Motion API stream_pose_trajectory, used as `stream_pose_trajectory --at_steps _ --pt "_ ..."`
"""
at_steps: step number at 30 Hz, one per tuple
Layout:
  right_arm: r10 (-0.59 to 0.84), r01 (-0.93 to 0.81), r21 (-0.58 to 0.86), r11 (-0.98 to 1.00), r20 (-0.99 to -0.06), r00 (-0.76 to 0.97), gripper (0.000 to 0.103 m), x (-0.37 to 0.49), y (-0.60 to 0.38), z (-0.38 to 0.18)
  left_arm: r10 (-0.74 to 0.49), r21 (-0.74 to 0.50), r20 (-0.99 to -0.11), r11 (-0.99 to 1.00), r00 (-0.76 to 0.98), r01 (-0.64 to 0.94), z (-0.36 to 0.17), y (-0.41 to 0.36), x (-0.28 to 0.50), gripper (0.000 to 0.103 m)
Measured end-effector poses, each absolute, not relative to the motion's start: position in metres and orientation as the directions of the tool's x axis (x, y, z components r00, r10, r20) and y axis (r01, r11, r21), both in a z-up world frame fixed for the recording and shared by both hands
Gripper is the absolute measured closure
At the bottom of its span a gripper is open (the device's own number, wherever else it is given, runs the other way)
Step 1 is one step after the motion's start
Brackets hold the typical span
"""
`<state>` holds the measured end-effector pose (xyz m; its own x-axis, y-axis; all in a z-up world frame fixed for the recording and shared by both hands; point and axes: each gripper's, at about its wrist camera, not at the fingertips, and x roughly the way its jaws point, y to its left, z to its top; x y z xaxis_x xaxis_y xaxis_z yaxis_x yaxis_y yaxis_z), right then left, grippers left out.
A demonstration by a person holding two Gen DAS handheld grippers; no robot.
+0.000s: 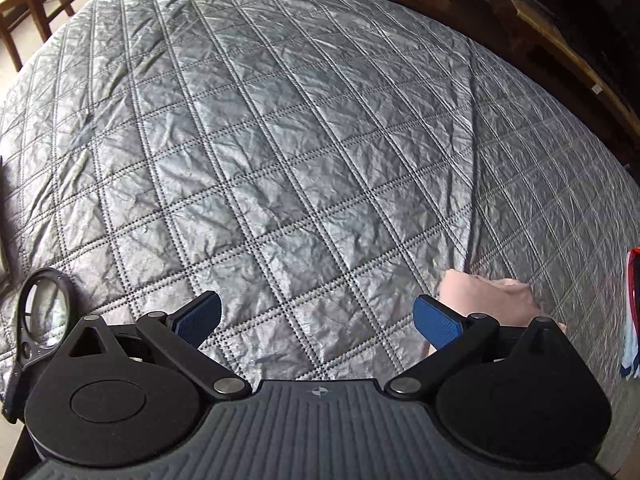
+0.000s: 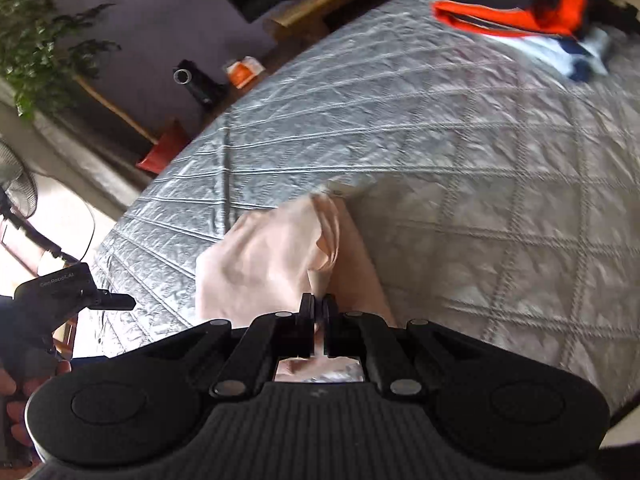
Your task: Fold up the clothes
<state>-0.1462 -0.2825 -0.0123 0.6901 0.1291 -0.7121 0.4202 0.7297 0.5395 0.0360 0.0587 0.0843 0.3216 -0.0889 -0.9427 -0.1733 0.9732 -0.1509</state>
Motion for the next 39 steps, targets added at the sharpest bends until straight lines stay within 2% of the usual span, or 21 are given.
stream_pose_trajectory --at_steps 5,8,10,14,16,18,20,22,26,28,30,34,39 --pt "0.113 0.45 0.515 0.73 -0.74 0.663 0.093 -0.154 -0.292 -0.007 -0.086 -0.126 -0.949 0.985 0.305 -0.116 0.077 0.036 0.033 0.0" --pt "0.06 0.33 0.418 0.847 -0.69 0.721 0.083 -0.154 -0.28 0.023 -0.073 -0.106 -0.952 0.99 0.298 -0.097 0.072 0.03 0.03 0.0" --pt "0.076 0.256 0.377 0.89 -0.676 0.733 0.078 -0.139 -0.275 0.032 -0.061 -0.093 -0.955 0.991 0.29 -0.098 0.068 0.029 0.03 0.0" --pt "0.137 0.127 0.296 0.947 -0.726 0.674 0.08 -0.09 -0.272 0.026 -0.033 -0.06 -0.964 0.994 0.264 -0.095 0.057 0.023 0.029 0.0" --pt "0.145 0.042 0.211 0.977 -0.789 0.597 0.079 -0.073 -0.268 0.015 -0.035 -0.055 -0.967 0.996 0.253 -0.076 0.054 0.017 0.028 0.0" --pt "0.182 -0.03 0.191 0.981 -0.859 0.478 0.078 -0.068 -0.269 -0.004 -0.04 -0.054 -0.967 0.997 0.251 -0.05 0.053 0.011 0.025 0.0" --pt "0.185 -0.098 0.158 0.983 -0.882 0.433 0.079 -0.073 -0.27 -0.011 -0.034 -0.042 -0.966 0.999 0.257 -0.026 0.054 0.006 0.022 0.0" --pt "0.151 -0.148 0.098 0.984 -0.903 0.402 0.076 -0.079 -0.27 -0.009 -0.025 -0.029 -0.967 0.999 0.253 -0.014 0.051 0.002 0.019 0.0" --pt "0.144 -0.173 0.069 0.982 -0.872 0.468 0.073 -0.088 -0.275 0.016 -0.016 -0.015 -0.969 1.0 0.246 0.002 0.047 -0.002 0.016 0.0" --pt "0.162 -0.155 0.091 0.984 -0.827 0.539 0.061 -0.084 -0.279 0.031 -0.01 -0.009 -0.969 1.0 0.248 0.005 0.047 -0.003 0.015 0.0" --pt "0.176 -0.139 0.115 0.984 -0.785 0.594 0.056 -0.073 -0.279 0.04 -0.008 -0.007 -0.969 1.0 0.247 0.004 0.046 -0.003 0.014 0.0" --pt "0.197 -0.145 0.138 0.98 -0.78 0.594 0.057 -0.046 -0.273 0.028 -0.004 -0.001 -0.971 1.0 0.238 0.013 0.043 -0.006 0.012 0.0" --pt "0.121 -0.185 0.023 0.983 -0.831 0.543 0.058 -0.05 -0.267 0.004 -0.017 -0.008 -0.971 0.999 0.239 0.038 0.044 -0.006 0.006 0.0"
